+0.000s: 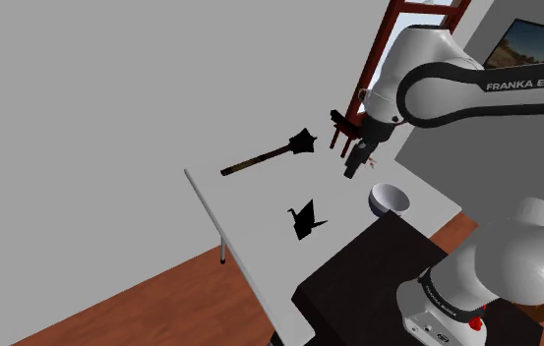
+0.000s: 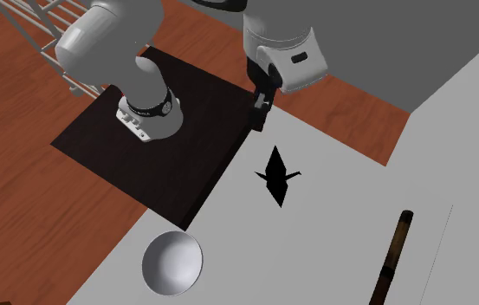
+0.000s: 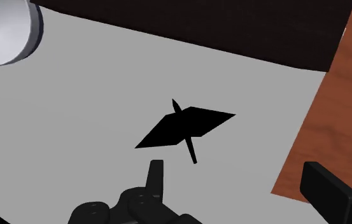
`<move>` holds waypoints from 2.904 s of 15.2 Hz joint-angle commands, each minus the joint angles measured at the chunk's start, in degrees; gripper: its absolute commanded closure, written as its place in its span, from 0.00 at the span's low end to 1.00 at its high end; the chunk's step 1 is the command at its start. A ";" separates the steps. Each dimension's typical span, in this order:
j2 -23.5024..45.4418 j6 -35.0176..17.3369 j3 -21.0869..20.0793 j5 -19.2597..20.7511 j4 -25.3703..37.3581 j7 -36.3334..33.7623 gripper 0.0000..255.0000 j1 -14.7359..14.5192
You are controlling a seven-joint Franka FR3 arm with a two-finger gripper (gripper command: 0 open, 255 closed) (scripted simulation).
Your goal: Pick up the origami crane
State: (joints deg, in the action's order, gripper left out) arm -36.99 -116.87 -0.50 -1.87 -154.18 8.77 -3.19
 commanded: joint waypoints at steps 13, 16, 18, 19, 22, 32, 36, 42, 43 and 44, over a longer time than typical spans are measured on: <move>32.14 -37.54 4.75 -5.89 -2.41 19.68 0.00 -5.59; 40.66 -43.88 4.54 -11.80 0.09 27.22 0.00 -6.82; 46.30 -47.44 2.90 -16.61 2.36 32.97 0.00 -6.33; 49.07 -49.07 1.54 -18.76 3.63 35.71 0.00 -5.51; 54.75 -52.25 -1.86 -21.82 6.50 40.45 0.00 -2.95; 62.41 -57.73 -5.76 -24.51 8.88 43.64 1.00 0.53; 62.46 -57.77 -5.78 -24.52 8.90 43.65 1.00 0.54; 61.32 -57.04 -5.30 -24.32 8.45 43.29 1.00 0.05; 60.31 -56.33 -4.80 -24.07 8.13 42.94 1.00 -0.42; 59.30 -55.60 -4.28 -23.78 7.81 42.57 1.00 -0.89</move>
State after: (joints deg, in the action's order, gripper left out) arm 23.25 -173.12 -5.23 -25.88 -146.05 51.69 -3.64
